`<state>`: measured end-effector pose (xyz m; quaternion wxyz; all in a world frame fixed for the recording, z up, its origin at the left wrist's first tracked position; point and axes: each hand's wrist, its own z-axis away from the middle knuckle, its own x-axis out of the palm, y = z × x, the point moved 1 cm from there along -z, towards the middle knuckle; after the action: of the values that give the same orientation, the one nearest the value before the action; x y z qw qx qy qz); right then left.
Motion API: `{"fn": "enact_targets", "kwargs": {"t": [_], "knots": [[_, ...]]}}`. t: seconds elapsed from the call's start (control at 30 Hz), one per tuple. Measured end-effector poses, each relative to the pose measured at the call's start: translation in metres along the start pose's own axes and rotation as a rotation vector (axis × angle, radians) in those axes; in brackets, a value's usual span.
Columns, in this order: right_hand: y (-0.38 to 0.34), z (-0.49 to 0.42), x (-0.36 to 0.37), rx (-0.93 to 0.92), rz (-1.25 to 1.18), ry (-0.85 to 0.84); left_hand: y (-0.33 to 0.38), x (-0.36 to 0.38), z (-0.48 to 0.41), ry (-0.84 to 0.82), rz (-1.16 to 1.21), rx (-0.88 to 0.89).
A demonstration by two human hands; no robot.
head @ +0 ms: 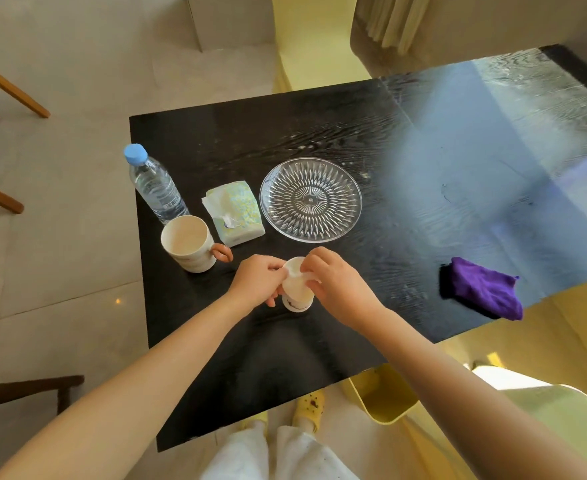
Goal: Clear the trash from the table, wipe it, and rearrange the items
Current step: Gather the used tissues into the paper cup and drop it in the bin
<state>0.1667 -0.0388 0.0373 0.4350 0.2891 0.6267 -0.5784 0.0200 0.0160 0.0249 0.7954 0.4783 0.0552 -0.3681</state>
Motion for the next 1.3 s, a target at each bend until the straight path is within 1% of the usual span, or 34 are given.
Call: {"fn": "enact_targets", "kwargs": {"t": [0.07, 0.1, 0.2, 0.3, 0.37, 0.4, 0.47, 0.5, 0.53, 0.57, 0.63, 0.67, 0.7, 0.8, 0.87, 0.93, 0.97, 1.03, 1.1, 1.13, 1.17, 1.23, 1.3], "knots": [[0.002, 0.006, 0.0, -0.11, 0.124, 0.06, 0.002, -0.001, 0.0, 0.0, 0.021, 0.01], [0.001, 0.009, 0.0, -0.157, 0.21, 0.049, 0.003, -0.002, 0.0, 0.003, 0.025, 0.023], [-0.001, 0.02, 0.0, -0.146, 0.37, -0.169, 0.007, -0.002, 0.003, -0.001, 0.0, 0.076], [-0.002, 0.023, 0.004, -0.165, 0.431, -0.282, 0.007, 0.003, 0.007, -0.018, -0.026, 0.102], [-0.002, 0.027, 0.007, -0.149, 0.377, -0.282, 0.007, 0.007, 0.008, -0.017, -0.03, 0.103], [-0.001, 0.031, 0.007, -0.133, 0.32, -0.223, 0.007, 0.008, 0.008, -0.011, -0.024, 0.105], [0.002, 0.043, 0.006, -0.07, 0.178, -0.005, 0.007, 0.011, 0.007, 0.004, -0.008, 0.111], [0.003, 0.049, 0.005, -0.009, 0.12, 0.091, 0.006, 0.012, 0.007, 0.008, 0.0, 0.113], [0.005, 0.055, 0.004, 0.073, 0.066, 0.147, 0.006, 0.014, 0.006, 0.006, 0.009, 0.114], [0.005, 0.06, 0.003, 0.17, 0.012, 0.158, 0.006, 0.017, 0.006, -0.002, 0.015, 0.115], [0.005, 0.069, 0.008, 0.384, -0.11, 0.073, 0.01, 0.025, 0.008, -0.04, 0.019, 0.12], [0.005, 0.072, 0.011, 0.446, -0.164, 0.051, 0.013, 0.031, 0.009, -0.068, 0.017, 0.127], [0.005, 0.074, 0.014, 0.471, -0.211, 0.077, 0.016, 0.038, 0.01, -0.097, 0.012, 0.138], [0.008, 0.082, 0.016, 0.492, -0.29, 0.274, 0.026, 0.059, 0.017, -0.195, -0.036, 0.182], [0.012, 0.094, 0.016, 0.607, -0.358, 0.341, 0.03, 0.068, 0.02, -0.284, -0.044, 0.198], [0.02, 0.111, 0.016, 0.731, -0.48, 0.348, 0.033, 0.073, 0.022, -0.366, -0.065, 0.254], [0.025, 0.12, 0.014, 0.757, -0.546, 0.35, 0.034, 0.075, 0.023, -0.395, -0.098, 0.305], [0.032, 0.135, 0.008, 0.757, -0.686, 0.356, 0.037, 0.081, 0.025, -0.456, -0.185, 0.393], [0.037, 0.148, 0.0, 0.731, -0.77, 0.351, 0.04, 0.091, 0.031, -0.58, -0.161, 0.383], [0.041, 0.153, -0.003, 0.724, -0.778, 0.34, 0.041, 0.098, 0.033, -0.63, -0.129, 0.359], [0.045, 0.158, -0.007, 0.724, -0.769, 0.32, 0.042, 0.105, 0.033, -0.641, -0.111, 0.349], [0.055, 0.169, -0.016, 0.737, -0.704, 0.257, 0.044, 0.122, 0.036, -0.59, -0.14, 0.38], [0.068, 0.181, -0.024, 0.744, -0.584, 0.182, 0.046, 0.141, 0.039, -0.535, -0.181, 0.415]]}}
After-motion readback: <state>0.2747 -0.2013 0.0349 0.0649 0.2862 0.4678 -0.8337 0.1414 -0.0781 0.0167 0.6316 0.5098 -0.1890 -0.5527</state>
